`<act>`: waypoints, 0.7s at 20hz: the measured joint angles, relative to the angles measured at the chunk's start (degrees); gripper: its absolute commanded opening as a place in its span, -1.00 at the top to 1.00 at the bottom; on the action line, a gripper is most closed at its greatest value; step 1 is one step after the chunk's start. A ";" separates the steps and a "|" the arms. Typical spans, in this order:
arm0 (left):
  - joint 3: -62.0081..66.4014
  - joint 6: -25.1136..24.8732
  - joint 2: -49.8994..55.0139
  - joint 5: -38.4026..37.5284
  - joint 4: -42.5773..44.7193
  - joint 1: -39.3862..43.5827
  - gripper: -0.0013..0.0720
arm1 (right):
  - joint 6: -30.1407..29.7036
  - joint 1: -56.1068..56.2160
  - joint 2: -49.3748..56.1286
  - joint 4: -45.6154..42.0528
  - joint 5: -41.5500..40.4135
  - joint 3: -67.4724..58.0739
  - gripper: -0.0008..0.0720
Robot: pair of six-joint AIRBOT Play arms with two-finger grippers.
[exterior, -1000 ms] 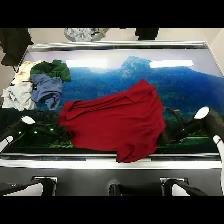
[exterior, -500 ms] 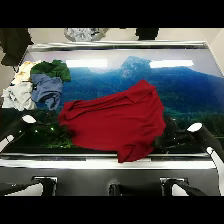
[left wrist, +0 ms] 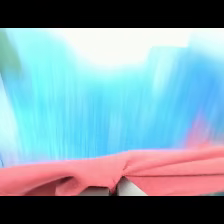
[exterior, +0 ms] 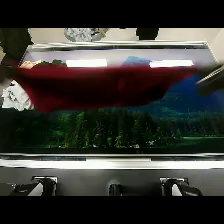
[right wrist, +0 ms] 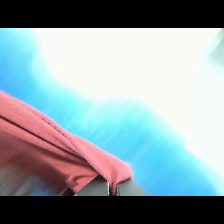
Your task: Fold the shirts.
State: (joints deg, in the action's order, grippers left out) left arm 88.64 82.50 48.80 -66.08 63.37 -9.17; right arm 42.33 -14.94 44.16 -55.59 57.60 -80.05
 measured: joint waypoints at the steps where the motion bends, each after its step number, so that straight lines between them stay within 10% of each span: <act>1: 4.20 1.33 -2.51 1.44 0.13 0.00 0.89 | -0.26 -0.02 -3.02 -0.94 -4.09 -3.52 0.87; 9: 15.63 9.84 -11.67 1.70 1.44 -0.02 0.89 | 2.34 -0.07 -14.19 -6.71 -12.35 -11.89 0.87; 14: 11.10 8.70 -5.44 -7.45 2.45 0.00 0.89 | 7.30 -0.04 -6.71 -11.50 1.20 -12.33 0.87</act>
State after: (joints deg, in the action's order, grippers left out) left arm 99.74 91.20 43.35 -73.54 65.82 -9.17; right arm 49.63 -14.98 37.45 -67.09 58.81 -92.38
